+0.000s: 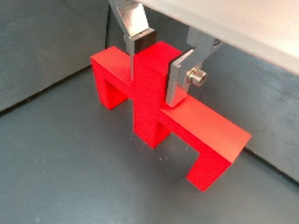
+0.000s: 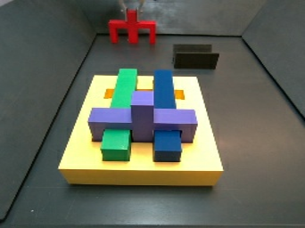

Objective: Pick up the red object. Move up. Move to above the board. Insert the red object.
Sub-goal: Pick up the red object, then move up.

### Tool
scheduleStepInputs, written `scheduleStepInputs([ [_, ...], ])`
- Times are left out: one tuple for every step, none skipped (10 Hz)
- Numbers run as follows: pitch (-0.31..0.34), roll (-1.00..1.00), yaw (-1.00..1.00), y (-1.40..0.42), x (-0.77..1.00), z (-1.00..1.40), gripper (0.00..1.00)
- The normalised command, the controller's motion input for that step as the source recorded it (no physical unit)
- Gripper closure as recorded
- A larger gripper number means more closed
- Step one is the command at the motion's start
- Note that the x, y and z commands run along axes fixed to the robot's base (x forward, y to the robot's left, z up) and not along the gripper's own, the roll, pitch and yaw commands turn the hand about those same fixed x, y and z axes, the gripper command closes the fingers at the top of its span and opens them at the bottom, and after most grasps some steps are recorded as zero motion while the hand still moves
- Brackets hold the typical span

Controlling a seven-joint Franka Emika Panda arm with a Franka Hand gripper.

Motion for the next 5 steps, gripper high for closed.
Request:
scheduleStepInputs([
  [0.0, 0.0, 0.0, 0.0, 0.0, 0.0, 1.0],
  [0.0, 0.0, 0.0, 0.0, 0.0, 0.83, 1.0],
  [0.017, 0.0, 0.04, -0.01, -0.01, 0.8, 1.0],
  [0.059, 0.01, 0.04, -0.02, -0.04, 0.6, 1.0],
  [0.045, 0.07, 0.03, -0.01, 0.0, 0.24, 1.0],
])
